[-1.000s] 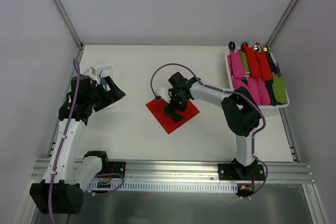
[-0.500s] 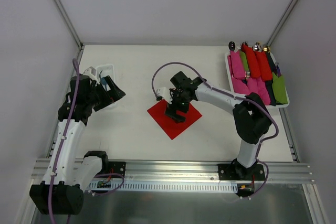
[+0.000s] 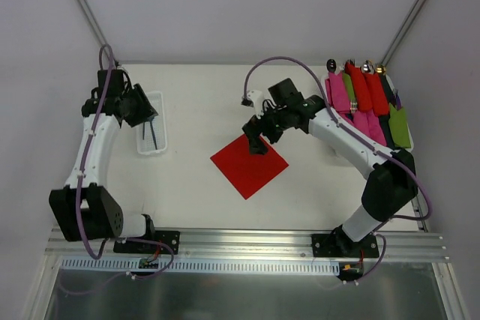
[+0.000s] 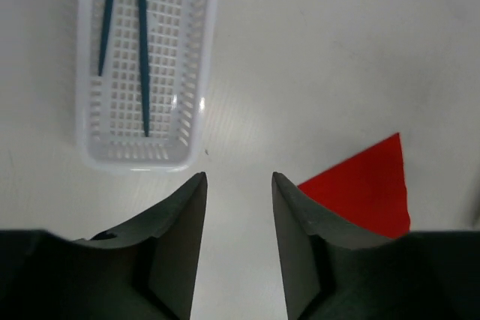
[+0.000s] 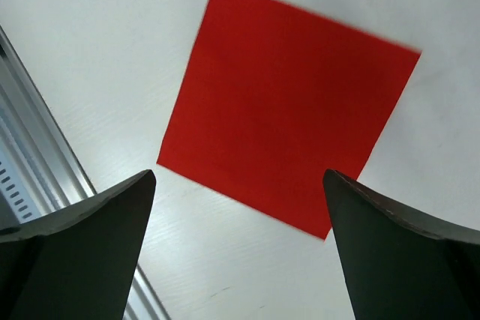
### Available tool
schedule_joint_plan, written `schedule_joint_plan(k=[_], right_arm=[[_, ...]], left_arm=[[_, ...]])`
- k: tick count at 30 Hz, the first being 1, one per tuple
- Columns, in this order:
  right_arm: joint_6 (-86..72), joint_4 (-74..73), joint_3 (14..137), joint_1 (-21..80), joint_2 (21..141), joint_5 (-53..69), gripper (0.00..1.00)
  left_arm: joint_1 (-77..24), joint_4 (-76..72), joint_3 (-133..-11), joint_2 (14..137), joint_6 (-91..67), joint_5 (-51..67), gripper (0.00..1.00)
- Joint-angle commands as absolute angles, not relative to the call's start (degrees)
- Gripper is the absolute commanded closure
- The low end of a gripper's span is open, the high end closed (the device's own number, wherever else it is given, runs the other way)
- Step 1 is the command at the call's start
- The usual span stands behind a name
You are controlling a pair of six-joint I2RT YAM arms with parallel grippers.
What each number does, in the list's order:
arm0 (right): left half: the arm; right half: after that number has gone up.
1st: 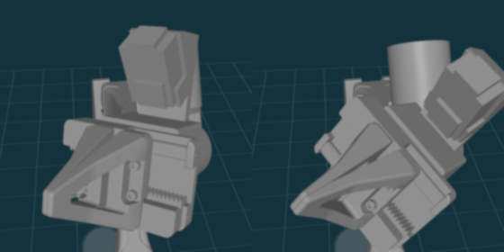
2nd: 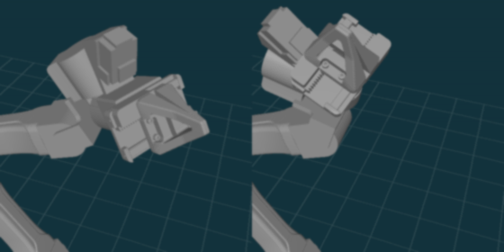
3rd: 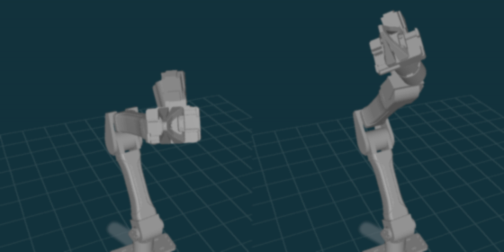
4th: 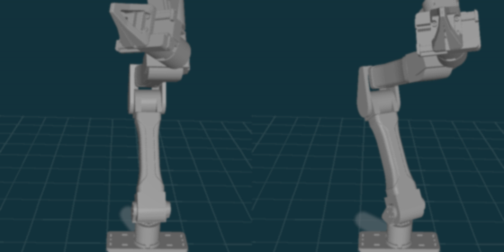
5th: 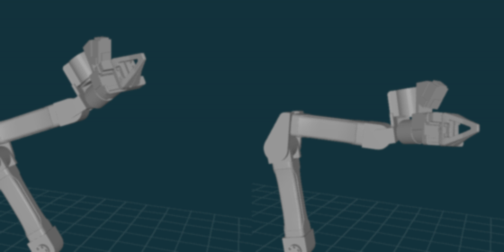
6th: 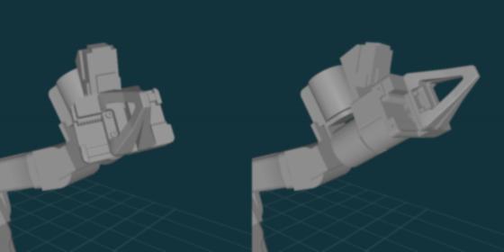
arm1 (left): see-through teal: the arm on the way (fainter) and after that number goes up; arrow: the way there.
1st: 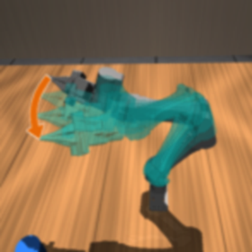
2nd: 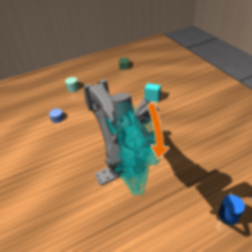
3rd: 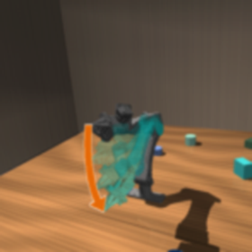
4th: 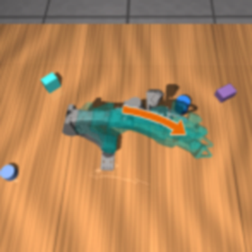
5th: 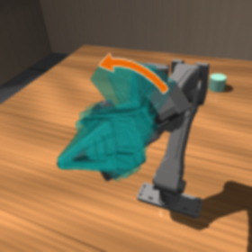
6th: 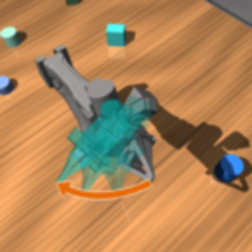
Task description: Place the utensils on the paper napkin and roll it up
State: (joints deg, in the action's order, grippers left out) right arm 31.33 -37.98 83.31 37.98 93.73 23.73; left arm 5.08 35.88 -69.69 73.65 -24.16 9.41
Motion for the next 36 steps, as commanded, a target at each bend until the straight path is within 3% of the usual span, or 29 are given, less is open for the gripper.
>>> schedule_joint_plan(k=[1,4,18,32,36], right_arm=[[24.9,-40.3,77.1,33.7,89.9,26.2,0.01],[25.0,-40.1,72.2,28.2,86.7,28.3,0.01],[27.0,-44.5,67.9,10.6,79.9,35.3,0.01],[26.8,-44.3,67.0,8.2,81.8,36.6,0.01],[26.7,-44.3,66.9,7.6,81.9,36.9,0.01]], left_arm=[[8.6,39.7,-74.8,81.7,-21.9,6.5,0.62],[9.8,40.1,-78.0,88.4,-21.2,4.4,0.71],[9.6,39.9,-86.9,108.7,-20.2,-1.2,0.68],[7.8,38.9,-90.2,118.7,-18.3,-3.0,0.69],[7.6,38.8,-90.0,119.8,-18.0,-3.5,0.75]])
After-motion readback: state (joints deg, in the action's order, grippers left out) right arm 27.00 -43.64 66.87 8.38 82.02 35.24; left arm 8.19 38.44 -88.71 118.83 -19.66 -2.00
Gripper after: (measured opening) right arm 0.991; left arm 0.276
